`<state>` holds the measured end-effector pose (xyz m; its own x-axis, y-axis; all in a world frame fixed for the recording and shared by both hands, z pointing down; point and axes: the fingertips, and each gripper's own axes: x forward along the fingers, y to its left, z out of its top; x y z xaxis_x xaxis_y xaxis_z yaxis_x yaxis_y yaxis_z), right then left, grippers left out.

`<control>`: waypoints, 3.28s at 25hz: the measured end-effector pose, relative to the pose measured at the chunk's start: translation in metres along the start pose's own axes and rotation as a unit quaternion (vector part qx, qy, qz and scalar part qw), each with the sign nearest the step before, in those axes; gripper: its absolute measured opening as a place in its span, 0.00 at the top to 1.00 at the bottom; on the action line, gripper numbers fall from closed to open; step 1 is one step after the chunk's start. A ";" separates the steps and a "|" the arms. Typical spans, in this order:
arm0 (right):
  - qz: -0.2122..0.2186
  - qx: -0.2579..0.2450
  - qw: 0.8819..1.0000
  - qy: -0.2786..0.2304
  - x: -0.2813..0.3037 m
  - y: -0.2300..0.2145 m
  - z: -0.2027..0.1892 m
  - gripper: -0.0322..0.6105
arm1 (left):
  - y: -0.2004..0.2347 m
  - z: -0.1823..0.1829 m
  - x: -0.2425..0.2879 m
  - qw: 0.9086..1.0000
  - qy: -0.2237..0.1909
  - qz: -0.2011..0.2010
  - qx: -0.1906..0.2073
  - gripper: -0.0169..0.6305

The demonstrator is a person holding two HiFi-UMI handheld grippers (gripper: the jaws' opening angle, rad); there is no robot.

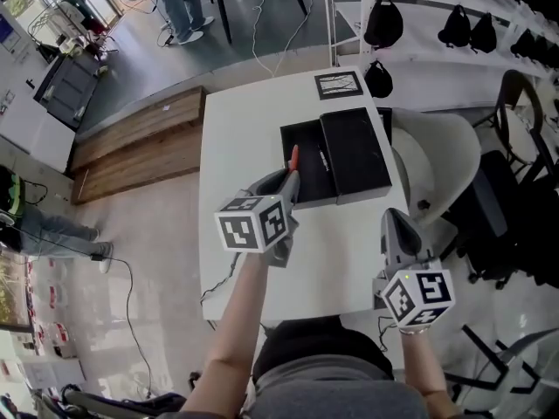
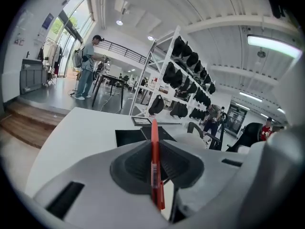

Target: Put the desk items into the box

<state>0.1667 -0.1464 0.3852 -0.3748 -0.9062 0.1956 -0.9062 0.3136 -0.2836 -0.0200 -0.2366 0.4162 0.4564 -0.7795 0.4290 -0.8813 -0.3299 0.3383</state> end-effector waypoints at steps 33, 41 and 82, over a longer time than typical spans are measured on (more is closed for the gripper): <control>-0.043 0.011 0.998 0.044 0.043 -0.036 -0.017 0.95 | 0.058 -0.032 0.148 0.990 0.111 0.081 -0.032 0.89; -0.049 0.014 0.997 0.050 0.046 -0.038 -0.020 0.95 | 0.052 -0.041 0.166 0.986 0.143 0.085 0.000 0.89; -0.065 0.025 0.995 0.071 0.046 -0.053 -0.034 0.95 | 0.058 -0.079 0.193 0.972 0.216 0.089 0.033 0.89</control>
<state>0.1907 -0.1948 0.4407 -0.2817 -0.8877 0.3642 -0.9394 0.1779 -0.2931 0.0265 -0.3642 0.5847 0.2919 -0.5357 0.7924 -0.9506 -0.2541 0.1784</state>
